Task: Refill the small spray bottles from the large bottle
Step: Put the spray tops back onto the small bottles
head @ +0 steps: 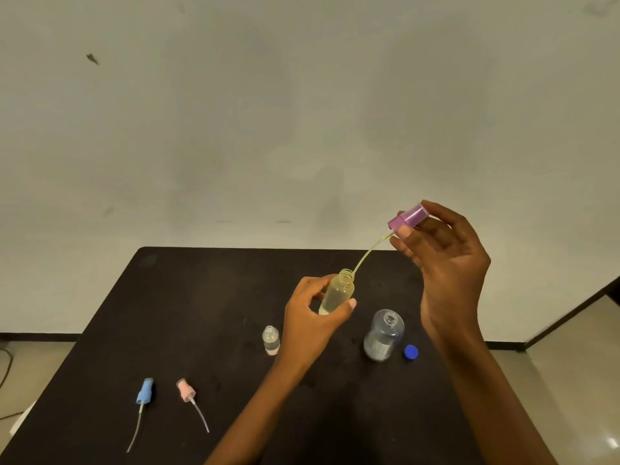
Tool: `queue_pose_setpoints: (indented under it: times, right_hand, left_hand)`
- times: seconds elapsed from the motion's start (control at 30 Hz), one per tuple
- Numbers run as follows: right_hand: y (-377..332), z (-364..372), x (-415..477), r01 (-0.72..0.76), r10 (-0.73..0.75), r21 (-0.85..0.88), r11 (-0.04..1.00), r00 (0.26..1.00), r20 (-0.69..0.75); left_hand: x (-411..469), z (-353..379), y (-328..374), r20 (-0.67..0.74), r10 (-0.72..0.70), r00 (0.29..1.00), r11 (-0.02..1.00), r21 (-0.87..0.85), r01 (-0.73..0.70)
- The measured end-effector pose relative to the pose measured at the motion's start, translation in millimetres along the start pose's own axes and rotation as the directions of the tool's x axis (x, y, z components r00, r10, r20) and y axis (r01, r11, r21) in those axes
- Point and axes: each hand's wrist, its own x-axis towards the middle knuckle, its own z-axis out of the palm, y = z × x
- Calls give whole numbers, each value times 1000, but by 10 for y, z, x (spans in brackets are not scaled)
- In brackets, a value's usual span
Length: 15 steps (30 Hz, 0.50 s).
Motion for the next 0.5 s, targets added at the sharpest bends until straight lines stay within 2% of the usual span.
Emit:
queue_pose_setpoints:
  times: [0.2, 0.33, 0.5]
  right_hand:
    - [0, 219, -124, 44, -32, -87, 995, 989, 145]
    - [6, 298, -188, 32, 10, -126, 991, 947, 321]
    - [-13, 390, -230, 49, 19, -141, 989, 894, 448]
  left_hand:
    - [-28, -200, 143, -44, 12, 999, 999, -38, -14]
    - [-33, -310, 225, -49, 20, 999, 996, -89, -24]
    - [-30, -395, 269, -48, 32, 998, 996, -86, -36]
